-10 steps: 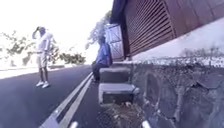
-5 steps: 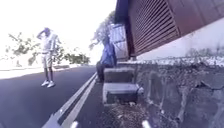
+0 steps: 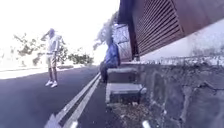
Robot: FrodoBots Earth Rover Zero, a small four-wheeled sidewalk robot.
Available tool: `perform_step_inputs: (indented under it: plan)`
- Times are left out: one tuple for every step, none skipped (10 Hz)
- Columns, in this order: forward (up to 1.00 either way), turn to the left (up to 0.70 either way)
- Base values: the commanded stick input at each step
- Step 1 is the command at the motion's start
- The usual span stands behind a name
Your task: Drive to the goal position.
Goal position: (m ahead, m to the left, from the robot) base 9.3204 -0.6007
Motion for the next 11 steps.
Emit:
perform_step_inputs:
  plan:
    - [0.00, 0.70]
    - [0.00, 0.70]
    - [0.00, 0.70]
    - [0.00, 0.70]
    - [0.00, 0.70]
    - [0.00, 0.70]
    - [0.00, 0.70]
    - [0.00, 0.70]
    - [0.00, 0.70]
    - [0.00, 0.70]
    - [0.00, 0.70]
